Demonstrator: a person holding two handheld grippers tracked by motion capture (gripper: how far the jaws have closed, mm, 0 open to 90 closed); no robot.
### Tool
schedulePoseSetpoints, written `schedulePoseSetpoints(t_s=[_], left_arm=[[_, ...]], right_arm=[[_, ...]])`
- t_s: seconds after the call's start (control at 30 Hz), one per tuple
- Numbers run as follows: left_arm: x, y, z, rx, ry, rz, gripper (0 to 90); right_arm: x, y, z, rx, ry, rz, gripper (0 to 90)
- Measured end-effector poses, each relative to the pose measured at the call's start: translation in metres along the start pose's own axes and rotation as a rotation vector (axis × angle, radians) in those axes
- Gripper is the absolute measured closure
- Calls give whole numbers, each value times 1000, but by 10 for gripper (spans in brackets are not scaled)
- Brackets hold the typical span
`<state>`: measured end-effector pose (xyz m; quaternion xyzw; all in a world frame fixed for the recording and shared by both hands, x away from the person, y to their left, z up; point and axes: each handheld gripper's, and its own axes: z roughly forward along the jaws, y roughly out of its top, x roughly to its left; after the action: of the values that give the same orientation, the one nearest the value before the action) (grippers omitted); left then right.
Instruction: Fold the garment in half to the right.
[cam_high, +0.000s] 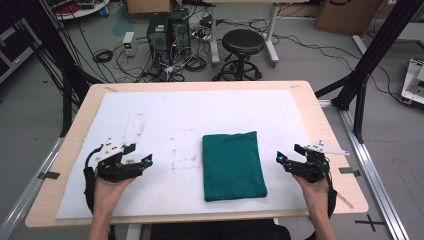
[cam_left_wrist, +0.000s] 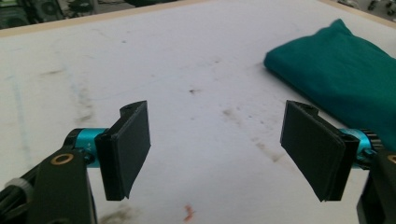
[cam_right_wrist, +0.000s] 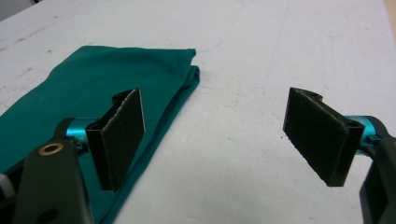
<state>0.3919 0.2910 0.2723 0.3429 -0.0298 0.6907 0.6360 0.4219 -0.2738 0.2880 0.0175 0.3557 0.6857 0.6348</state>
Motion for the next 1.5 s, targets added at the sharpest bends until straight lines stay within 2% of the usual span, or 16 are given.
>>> schedulePoseSetpoints(t_s=[0.2, 0.33, 0.4, 0.73, 1.5], left_arm=[[23, -8, -20, -32, 79, -43, 243], [34, -12, -30, -51, 113, -80, 243], [36, -13, -33, -55, 118, -85, 243], [34, -12, -30, -46, 107, -75, 243], [32, -13, -27, -31, 102, -78, 243]], right_arm=[[-7, 0, -5, -10, -10, 31, 212], [-10, 0, -7, -13, -16, 36, 212], [-10, 0, -8, -14, -16, 38, 213], [-6, 0, -5, -6, -3, 28, 212], [-6, -2, -5, 5, -1, 32, 213]])
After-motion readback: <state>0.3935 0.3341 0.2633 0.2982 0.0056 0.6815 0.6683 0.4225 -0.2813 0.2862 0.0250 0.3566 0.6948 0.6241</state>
